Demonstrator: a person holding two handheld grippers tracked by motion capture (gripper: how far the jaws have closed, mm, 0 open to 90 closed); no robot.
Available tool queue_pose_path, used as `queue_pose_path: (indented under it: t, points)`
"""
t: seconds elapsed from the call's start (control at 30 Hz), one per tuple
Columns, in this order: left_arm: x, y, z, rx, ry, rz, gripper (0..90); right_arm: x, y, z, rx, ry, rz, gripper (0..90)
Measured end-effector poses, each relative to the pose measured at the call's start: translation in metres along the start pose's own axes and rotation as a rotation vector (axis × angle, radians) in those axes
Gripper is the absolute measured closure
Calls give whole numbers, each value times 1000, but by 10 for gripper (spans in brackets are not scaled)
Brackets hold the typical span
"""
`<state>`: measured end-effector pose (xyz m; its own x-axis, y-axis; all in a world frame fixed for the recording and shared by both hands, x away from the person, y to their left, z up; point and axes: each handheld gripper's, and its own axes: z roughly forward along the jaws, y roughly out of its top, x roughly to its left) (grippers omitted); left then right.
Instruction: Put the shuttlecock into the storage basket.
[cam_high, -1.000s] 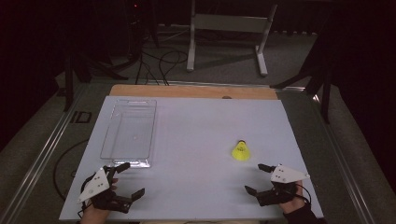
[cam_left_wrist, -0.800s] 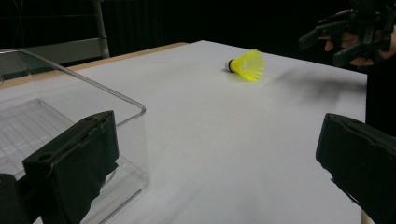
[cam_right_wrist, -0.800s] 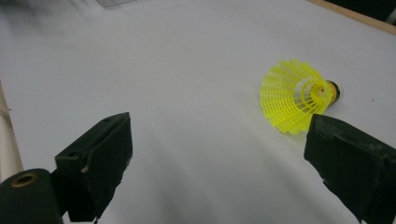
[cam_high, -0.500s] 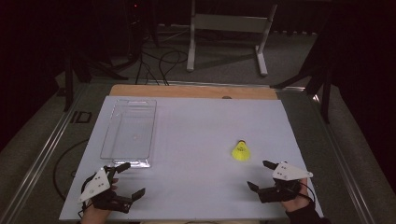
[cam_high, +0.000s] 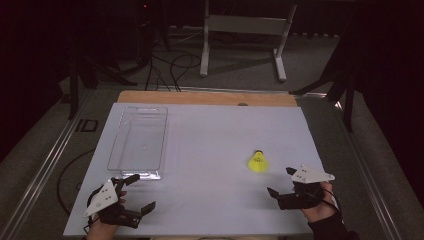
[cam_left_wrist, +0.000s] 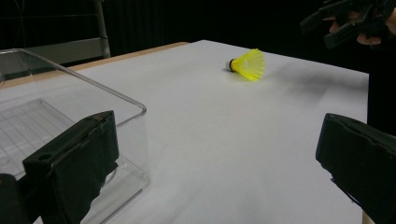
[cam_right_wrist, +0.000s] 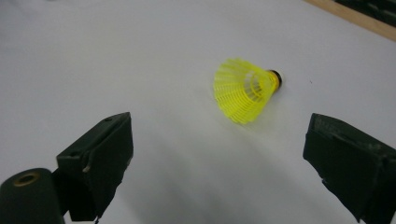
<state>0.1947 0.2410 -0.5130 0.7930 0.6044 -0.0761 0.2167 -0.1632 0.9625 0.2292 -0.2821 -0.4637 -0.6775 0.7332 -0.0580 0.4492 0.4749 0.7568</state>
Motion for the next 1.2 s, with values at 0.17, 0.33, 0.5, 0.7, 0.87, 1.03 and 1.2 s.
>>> queue_pose_path:
  t: [0.17, 0.33, 0.5, 0.7, 0.87, 1.03, 1.2]
  points:
    - [0, 0, 0, -1, 1, -1, 2, -3, 4, 2, 55, -22, 44, 86]
    - [0, 0, 0, -1, 0, 0, 2, -5, 8, 3, 99, -44, 78, 86]
    - [0, 0, 0, -1, 1, 0, 2, -6, 12, 5, 151, -60, 100, 88]
    - [0, 0, 0, -1, 0, 2, 2, -9, 17, 8, 211, -82, 126, 91]
    - [0, 0, 0, 0, -1, 1, 2, -12, 20, 10, 262, -83, 148, 92]
    - [0, 0, 0, 0, -2, 2, 2, -15, 24, 14, 311, -82, 148, 114]
    - [0, 0, 0, 2, -3, 1, 2, -15, 27, 17, 339, -80, 138, 113]
